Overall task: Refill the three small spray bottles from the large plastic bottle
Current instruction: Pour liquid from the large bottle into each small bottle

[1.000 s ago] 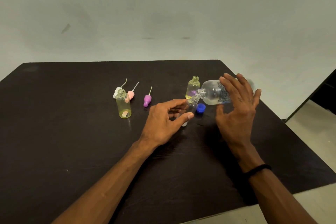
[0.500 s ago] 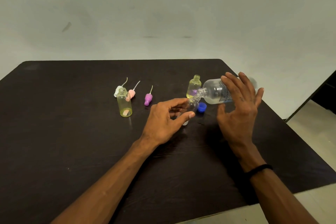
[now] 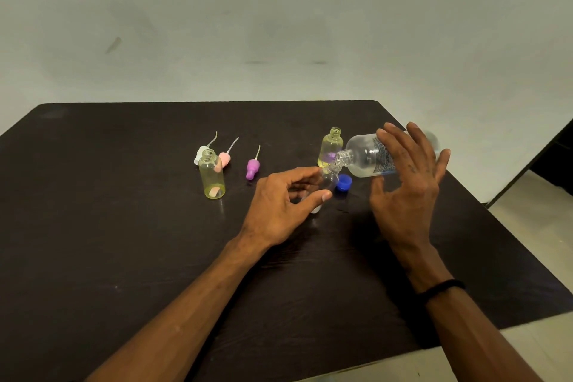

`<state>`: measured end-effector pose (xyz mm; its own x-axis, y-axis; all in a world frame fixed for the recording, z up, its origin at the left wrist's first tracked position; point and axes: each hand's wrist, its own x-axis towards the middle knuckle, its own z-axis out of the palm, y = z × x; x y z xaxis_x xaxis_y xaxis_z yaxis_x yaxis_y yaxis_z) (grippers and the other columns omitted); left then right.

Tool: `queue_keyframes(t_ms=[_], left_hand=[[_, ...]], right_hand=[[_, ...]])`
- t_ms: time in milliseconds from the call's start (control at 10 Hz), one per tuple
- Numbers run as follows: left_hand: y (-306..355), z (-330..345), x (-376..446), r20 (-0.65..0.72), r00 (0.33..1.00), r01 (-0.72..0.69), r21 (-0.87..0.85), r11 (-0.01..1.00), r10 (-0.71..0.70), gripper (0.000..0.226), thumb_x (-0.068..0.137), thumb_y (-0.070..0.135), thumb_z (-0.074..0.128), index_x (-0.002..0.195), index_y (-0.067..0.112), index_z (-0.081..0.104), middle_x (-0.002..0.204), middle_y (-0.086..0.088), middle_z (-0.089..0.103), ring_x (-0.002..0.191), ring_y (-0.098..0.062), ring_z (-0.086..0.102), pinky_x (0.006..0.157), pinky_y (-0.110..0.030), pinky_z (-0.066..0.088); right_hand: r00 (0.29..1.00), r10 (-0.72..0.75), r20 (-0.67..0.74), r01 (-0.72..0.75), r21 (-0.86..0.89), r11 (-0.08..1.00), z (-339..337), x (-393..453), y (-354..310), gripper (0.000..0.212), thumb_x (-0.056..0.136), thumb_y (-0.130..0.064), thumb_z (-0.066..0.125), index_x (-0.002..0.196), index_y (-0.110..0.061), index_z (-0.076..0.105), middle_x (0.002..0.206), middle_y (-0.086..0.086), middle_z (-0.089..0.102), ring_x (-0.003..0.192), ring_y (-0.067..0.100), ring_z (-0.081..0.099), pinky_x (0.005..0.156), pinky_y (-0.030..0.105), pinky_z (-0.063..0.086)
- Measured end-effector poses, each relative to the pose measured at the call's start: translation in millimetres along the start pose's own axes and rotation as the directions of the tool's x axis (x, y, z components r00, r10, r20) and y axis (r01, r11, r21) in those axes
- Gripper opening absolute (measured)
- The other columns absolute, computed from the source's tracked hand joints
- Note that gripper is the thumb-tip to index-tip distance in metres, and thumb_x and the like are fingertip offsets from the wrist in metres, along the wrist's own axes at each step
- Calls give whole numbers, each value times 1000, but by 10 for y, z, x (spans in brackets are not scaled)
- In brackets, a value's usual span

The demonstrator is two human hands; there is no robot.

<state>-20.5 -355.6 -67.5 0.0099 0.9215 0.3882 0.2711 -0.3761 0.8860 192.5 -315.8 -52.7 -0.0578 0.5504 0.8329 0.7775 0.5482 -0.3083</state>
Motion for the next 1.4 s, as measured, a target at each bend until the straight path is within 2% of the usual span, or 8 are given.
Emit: queue_keyframes(t_ms=[600,1000,1400], left_hand=[[3,-1,2,-3,1000,6,1,1000,-6,49,87,21,85,133,13,71,113,5,78,105,-5,75,95,-30,62],[4,3,4,-6,1000,9,-11,1000,-9,49,87,21,85,133,12,70,113,5,78,105,-4,74,96,-31,61],[-10,7,0,-1,1000,9,0,1000,-9,50,87,22,85,134,12,70,116,4,78,107,-5,74,97,-32,61]], right_hand=[[1000,6,4,-6,3,1000,3,-2,12,81,73,15,70,147,-16,58,158,-4,48,157,23,31,123,75,3],[1000,-1,4,1,1,1000,-5,4,-7,83,72,16,71,147,-18,57,157,-9,45,157,22,30,121,77,4],[1000,6,1,-6,10,1000,-16,-1,-25,81,72,17,69,146,-17,59,157,-6,48,156,24,32,122,76,3]])
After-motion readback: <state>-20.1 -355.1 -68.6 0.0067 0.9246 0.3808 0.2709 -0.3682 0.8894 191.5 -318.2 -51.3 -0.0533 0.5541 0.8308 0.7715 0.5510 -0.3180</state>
